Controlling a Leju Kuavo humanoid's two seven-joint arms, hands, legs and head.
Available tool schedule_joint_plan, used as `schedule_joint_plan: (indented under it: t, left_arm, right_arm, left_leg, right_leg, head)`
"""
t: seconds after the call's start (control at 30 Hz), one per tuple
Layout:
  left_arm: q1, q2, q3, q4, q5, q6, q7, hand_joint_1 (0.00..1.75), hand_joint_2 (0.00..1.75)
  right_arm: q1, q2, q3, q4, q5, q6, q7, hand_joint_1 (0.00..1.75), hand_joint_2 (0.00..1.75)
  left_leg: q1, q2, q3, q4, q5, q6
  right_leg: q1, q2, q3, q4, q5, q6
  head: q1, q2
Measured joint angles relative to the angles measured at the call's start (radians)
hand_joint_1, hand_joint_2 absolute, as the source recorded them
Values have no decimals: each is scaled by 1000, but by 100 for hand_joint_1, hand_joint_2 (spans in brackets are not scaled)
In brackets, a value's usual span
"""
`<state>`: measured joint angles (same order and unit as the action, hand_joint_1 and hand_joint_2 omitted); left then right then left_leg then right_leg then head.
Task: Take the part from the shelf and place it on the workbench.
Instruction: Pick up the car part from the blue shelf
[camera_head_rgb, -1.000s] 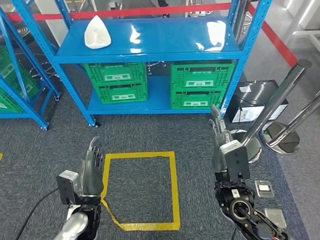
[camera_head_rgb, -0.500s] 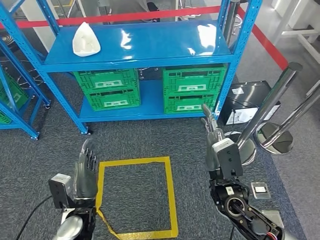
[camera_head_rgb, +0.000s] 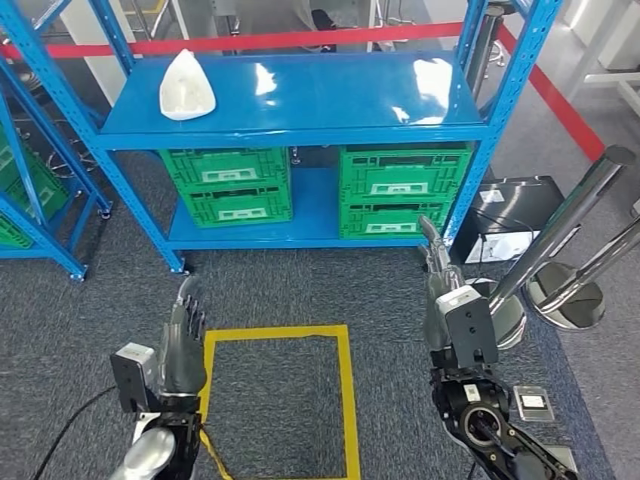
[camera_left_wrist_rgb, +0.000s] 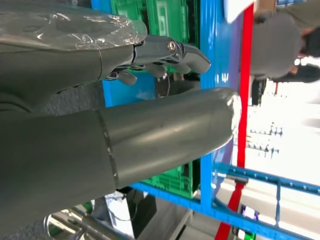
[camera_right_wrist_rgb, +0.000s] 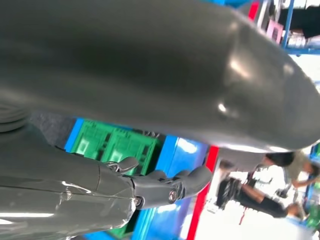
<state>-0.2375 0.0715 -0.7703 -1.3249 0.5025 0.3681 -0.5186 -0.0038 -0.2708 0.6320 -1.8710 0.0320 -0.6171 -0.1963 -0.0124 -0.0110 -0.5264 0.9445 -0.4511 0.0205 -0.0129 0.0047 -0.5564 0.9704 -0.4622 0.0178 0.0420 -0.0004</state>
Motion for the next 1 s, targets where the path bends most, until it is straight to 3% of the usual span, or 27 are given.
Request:
schedule_joint_plan:
  t: [0.07, 0.1, 0.2, 0.23, 0.27, 0.3, 0.37, 0.4, 0.47, 0.5, 0.6, 0.63, 0.73, 0.77, 0.8, 0.83, 0.9, 0.93, 1.0]
  left_arm:
    - [0, 0, -1, 0, -1, -1, 0, 0, 0]
    - [-1, 0, -1, 0, -2, -1, 0, 0, 0]
    - [1, 0, -1, 0, -4, -1, 0, 0, 0]
    - [4, 0, -1, 0, -4, -1, 0, 0, 0]
    - [6, 1, -1, 0, -4, -1, 0, 0, 0]
    - [8, 1, -1, 0, -5, -1, 1, 0, 0]
    - [8, 2, -1, 0, -6, -2, 1, 0, 0]
    - [8, 2, -1, 0, -6, -2, 2, 0, 0]
    - [9, 2, -1, -1, -7, -3, 3, 0, 0]
    - [9, 2, -1, -1, -8, -4, 4, 0, 0]
    - [9, 2, 0, -3, -10, -8, 4, 0, 0]
    - [9, 1, 0, -3, -11, -9, 4, 0, 0]
    - [9, 1, 0, -3, -14, -13, 5, 0, 0]
    - [10, 1, 0, -3, -15, -14, 5, 0, 0]
    - [11, 1, 0, -3, -16, -14, 5, 0, 0]
    - [11, 1, 0, -3, -17, -14, 5, 0, 0]
    - [11, 1, 0, -3, -19, -10, 5, 0, 0]
    - [11, 2, 0, -3, -20, -7, 6, 0, 0]
    - [13, 2, 1, -5, -21, 1, 10, 0, 0]
  right_arm:
    - [2, 0, 0, -3, 0, -2, 1, 0, 0]
    - [1, 0, 0, -5, 0, -2, 1, 0, 0]
    - [1, 0, 0, -9, 0, -2, 2, 0, 0]
    - [1, 0, 0, -9, 0, -2, 3, 0, 0]
    - [1, 0, 0, -9, 1, -2, 4, 0, 0]
    - [2, 0, 0, -9, 1, -2, 4, 0, 0]
    - [1, 0, 0, -9, 2, -2, 5, 0, 0]
    - [1, 0, 0, -9, 3, -2, 5, 0, 0]
    - [2, 0, 0, -10, 4, -3, 6, 0, 0]
    - [2, 0, 0, -11, 4, -4, 6, 0, 0]
    - [2, 0, 0, -14, 10, -5, 7, 0, 0]
    - [1, 0, 0, -15, 13, -7, 7, 0, 0]
    - [3, 0, 0, -14, 20, -10, 10, 0, 0]
    - [5, 0, 0, -14, 21, -10, 11, 0, 0]
    - [5, 0, 0, -14, 21, -10, 12, 0, 0]
    - [5, 0, 0, -14, 21, -9, 13, 0, 0]
    - [5, 0, 0, -14, 21, -6, 13, 0, 0]
    - [4, 0, 0, -14, 21, -4, 14, 0, 0]
    - [1, 0, 1, -12, 21, 2, 14, 0, 0]
  left_leg:
    - [1, 2, -5, 22, -10, -11]
    - [3, 3, -22, 56, -24, -17]
    - [11, 4, -145, 252, -89, -31]
    - [12, 4, -183, 298, -100, -33]
    - [13, 4, -205, 309, -92, -32]
    - [12, 4, -205, 279, -64, -29]
    - [7, 5, -160, 137, 30, -11]
    - [2, 4, -138, 75, 56, -3]
    - [-5, 2, -113, 11, 63, 9]
    - [-6, 0, -107, 5, 52, 12]
    - [1, 1, -68, -21, 68, 25]
    - [2, 2, -57, -23, 68, 27]
    - [2, 2, -40, -23, 53, 31]
    - [1, 1, -33, -22, 46, 31]
    - [1, -1, -25, -22, 39, 31]
    - [0, -3, -14, -21, 30, 30]
    - [0, -9, 6, -18, 13, 25]
    - [0, -12, 14, -15, 5, 22]
    - [-1, -16, 14, -9, -3, 13]
  right_leg:
    - [-3, 1, 13, -2, 7, -14]
    - [-5, 1, 19, -2, 6, -18]
    - [-6, 1, 32, -3, -4, -25]
    - [-6, 2, 37, -3, -9, -26]
    - [-6, 3, 44, -3, -15, -26]
    - [-5, 4, 53, -3, -22, -25]
    - [-4, 5, 72, -5, -36, -23]
    - [-3, 7, 80, -7, -43, -20]
    - [-3, 9, 92, -14, -51, -10]
    - [-3, 10, 98, -16, -48, -3]
    - [-2, 6, 107, 8, -61, 12]
    - [-2, 5, 88, 49, -82, 15]
    - [-3, 3, -31, 239, -161, 22]
    - [-3, 3, -61, 269, -172, 23]
    - [-3, 3, -76, 270, -167, 24]
    - [-3, 3, -72, 229, -134, 24]
    - [-3, 6, -37, 96, -32, 20]
    - [-1, 8, -22, 36, 4, 16]
    - [3, 12, -8, -9, 29, 4]
  head:
    - [-6, 0]
    - [-11, 0]
    - [-27, 0]
    - [-28, 0]
    - [-30, 0]
    - [-31, 0]
    - [-33, 0]
    - [-34, 0]
    - [-37, 0]
    - [-37, 0]
    - [-33, 0]
    - [-29, 0]
    - [-13, 0]
    - [-9, 0]
    - [-6, 0]
    - [-2, 0]
    - [4, 0]
    - [5, 0]
    - [4, 0]
